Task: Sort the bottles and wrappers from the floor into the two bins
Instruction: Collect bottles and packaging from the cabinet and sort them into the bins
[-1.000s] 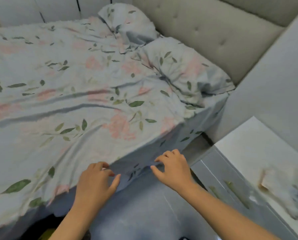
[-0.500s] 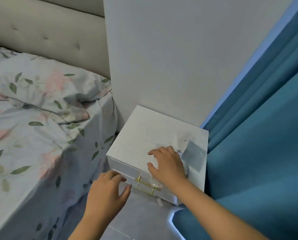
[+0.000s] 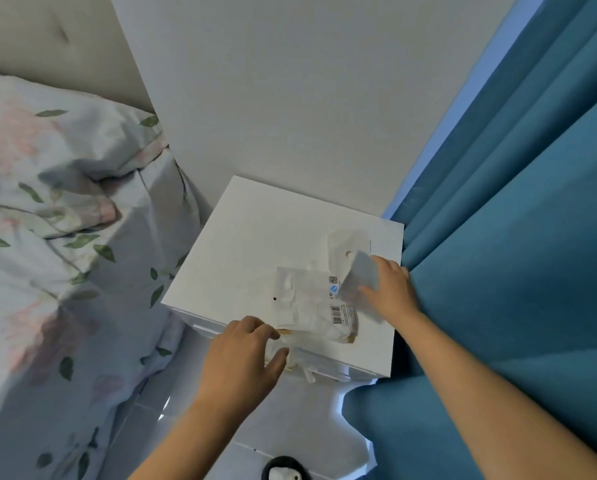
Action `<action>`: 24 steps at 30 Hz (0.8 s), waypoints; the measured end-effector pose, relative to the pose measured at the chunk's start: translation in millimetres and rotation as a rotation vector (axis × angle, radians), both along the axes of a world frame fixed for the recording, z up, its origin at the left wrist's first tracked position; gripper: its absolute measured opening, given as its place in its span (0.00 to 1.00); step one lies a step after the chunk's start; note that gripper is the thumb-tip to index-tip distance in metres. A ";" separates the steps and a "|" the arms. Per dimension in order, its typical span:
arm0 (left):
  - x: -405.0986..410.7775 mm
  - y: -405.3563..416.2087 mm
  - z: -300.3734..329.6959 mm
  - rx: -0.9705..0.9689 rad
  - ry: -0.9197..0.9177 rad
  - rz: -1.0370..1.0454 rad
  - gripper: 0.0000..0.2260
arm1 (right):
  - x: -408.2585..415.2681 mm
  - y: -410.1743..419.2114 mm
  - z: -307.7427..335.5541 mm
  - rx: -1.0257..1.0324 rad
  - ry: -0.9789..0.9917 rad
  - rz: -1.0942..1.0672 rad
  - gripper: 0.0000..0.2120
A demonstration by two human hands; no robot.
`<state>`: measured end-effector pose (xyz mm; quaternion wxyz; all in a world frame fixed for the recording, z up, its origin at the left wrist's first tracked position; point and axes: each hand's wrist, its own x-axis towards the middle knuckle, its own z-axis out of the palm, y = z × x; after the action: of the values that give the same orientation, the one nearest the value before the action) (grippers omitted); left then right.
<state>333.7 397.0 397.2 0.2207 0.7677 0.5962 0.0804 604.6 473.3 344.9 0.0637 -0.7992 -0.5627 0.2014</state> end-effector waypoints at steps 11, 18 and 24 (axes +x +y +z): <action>24.9 33.4 -13.5 -0.061 -0.061 0.095 0.15 | 27.1 30.2 -27.1 -0.262 -0.241 0.095 0.40; 48.7 42.6 -10.8 -0.078 -0.086 0.097 0.15 | 38.6 23.2 -32.1 -0.343 -0.196 0.105 0.43; 59.4 47.2 -9.0 -0.128 -0.105 0.134 0.16 | 44.7 14.2 -30.3 -0.318 -0.152 -0.023 0.46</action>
<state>393.2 444.2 388.2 0.2943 0.7054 0.6375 0.0969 649.3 487.5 314.5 -0.1040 -0.8185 -0.5177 0.2264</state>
